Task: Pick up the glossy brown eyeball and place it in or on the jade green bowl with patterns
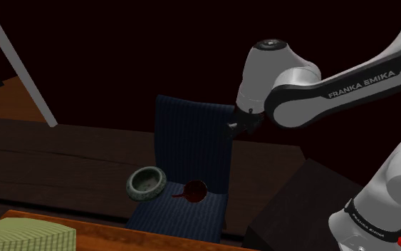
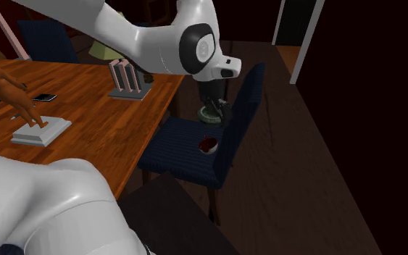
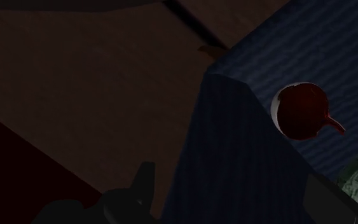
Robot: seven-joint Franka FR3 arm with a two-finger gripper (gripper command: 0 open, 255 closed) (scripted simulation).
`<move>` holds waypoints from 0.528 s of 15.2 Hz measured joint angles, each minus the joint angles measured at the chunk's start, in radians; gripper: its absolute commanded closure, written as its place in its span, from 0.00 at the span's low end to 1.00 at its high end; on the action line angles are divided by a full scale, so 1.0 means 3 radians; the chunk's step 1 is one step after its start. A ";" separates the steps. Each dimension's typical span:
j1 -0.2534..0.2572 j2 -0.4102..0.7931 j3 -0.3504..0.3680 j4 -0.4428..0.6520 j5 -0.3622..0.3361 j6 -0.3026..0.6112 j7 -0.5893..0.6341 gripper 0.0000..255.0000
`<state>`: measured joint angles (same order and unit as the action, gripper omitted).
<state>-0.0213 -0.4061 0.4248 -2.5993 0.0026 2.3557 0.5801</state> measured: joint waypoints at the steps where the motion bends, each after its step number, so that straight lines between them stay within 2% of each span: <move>1: -0.0051 0.0160 0.0074 0.0043 -0.0073 0.0100 0.0104 0.00; 4: -0.0166 0.0538 0.0283 0.0095 -0.0317 0.0345 0.0448 0.00; 6: -0.0256 0.0816 0.0405 0.0158 -0.0564 0.0484 0.0726 0.00; 8: -0.0325 0.1154 0.0526 0.0285 -0.0909 0.0577 0.1099 0.00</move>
<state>-0.1188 -0.0599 0.5826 -2.5137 -0.2701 2.5287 0.9097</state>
